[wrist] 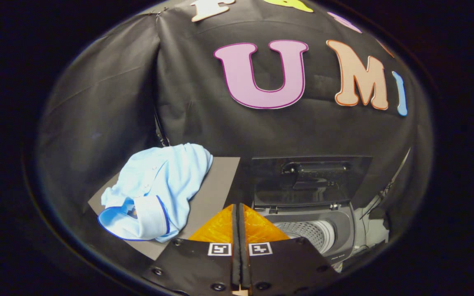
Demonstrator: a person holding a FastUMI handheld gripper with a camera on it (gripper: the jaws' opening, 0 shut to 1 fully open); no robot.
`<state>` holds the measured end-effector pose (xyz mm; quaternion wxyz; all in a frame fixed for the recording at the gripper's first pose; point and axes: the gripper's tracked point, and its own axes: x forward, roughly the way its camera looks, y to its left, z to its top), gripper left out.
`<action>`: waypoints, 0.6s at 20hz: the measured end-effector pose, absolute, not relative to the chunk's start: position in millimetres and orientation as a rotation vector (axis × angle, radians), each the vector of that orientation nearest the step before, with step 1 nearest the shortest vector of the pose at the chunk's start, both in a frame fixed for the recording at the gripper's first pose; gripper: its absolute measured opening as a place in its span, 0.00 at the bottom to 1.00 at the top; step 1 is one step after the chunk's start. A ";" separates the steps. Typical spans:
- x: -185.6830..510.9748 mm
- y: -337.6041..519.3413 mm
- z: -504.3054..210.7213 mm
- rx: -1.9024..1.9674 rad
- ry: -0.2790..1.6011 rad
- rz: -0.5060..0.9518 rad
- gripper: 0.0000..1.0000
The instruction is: Put the clothes into the washing machine and then close the washing machine lid.
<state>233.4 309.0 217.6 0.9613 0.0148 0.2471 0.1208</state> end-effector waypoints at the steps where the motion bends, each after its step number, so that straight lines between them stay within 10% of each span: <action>1: 234.4 311.2 220.6 0.033 0.496 0.250 0.02; 6: 230.0 356.7 227.5 0.092 0.531 0.339 0.02; 12: 245.2 431.8 225.7 0.102 0.559 0.427 0.48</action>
